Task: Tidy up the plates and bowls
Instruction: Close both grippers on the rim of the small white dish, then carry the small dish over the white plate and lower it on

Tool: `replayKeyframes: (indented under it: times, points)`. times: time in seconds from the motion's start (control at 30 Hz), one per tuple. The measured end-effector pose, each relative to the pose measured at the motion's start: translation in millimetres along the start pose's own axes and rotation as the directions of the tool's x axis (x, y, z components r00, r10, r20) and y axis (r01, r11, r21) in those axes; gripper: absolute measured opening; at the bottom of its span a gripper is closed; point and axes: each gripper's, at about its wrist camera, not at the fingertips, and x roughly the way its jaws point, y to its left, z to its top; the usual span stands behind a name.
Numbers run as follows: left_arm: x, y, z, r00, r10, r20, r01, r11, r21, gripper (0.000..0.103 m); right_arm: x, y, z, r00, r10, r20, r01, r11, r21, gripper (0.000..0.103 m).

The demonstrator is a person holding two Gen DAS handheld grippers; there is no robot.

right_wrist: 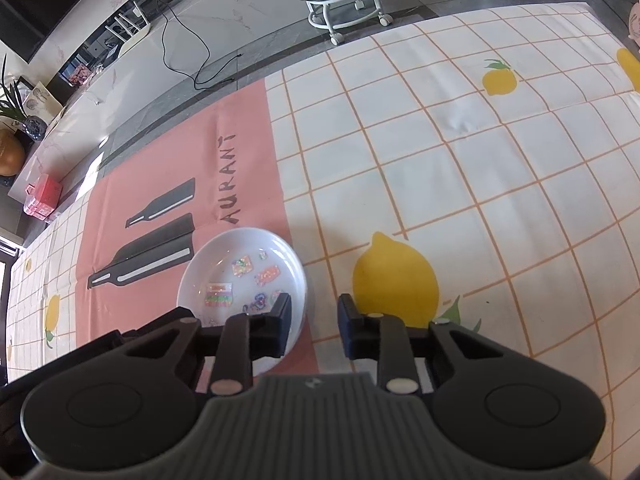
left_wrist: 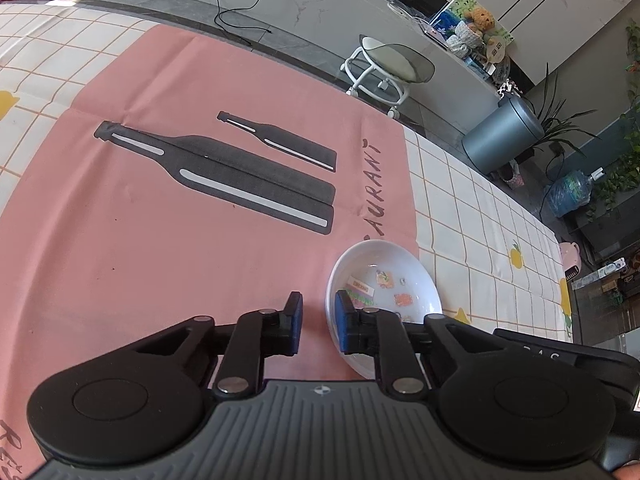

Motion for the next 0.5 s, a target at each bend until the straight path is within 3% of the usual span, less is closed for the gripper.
replayKeyframes:
  times: [0.07, 0.13, 0.17, 0.5]
  points:
    - [-0.8, -1.6, -1.8, 1.000, -0.005, 0.000, 0.005, 1.000, 0.007, 0.005, 0.7, 0.3, -0.8, 1.000, 0.010, -0.004, -0.010, 1.000, 0.001, 0.016]
    - [-3.9, -4.5, -3.8, 1.000, 0.000, 0.006, -0.001, 1.000, 0.012, 0.003, 2.0, 0.6, -2.7, 1.000, 0.026, -0.018, -0.026, 1.000, 0.003, 0.004]
    - [-5.8, -6.1, -4.5, 1.000, 0.008, 0.010, -0.008, 1.000, 0.016, 0.003, 1.4, 1.1, -4.0, 0.999, 0.030, -0.018, -0.030, 1.000, 0.002, 0.002]
    - [-51.6, -10.8, -15.6, 0.997, 0.017, 0.074, -0.017, 1.000, 0.007, 0.002, -38.7, 17.2, -19.9, 0.997, 0.061, 0.052, -0.058, 0.997, -0.057, 0.002]
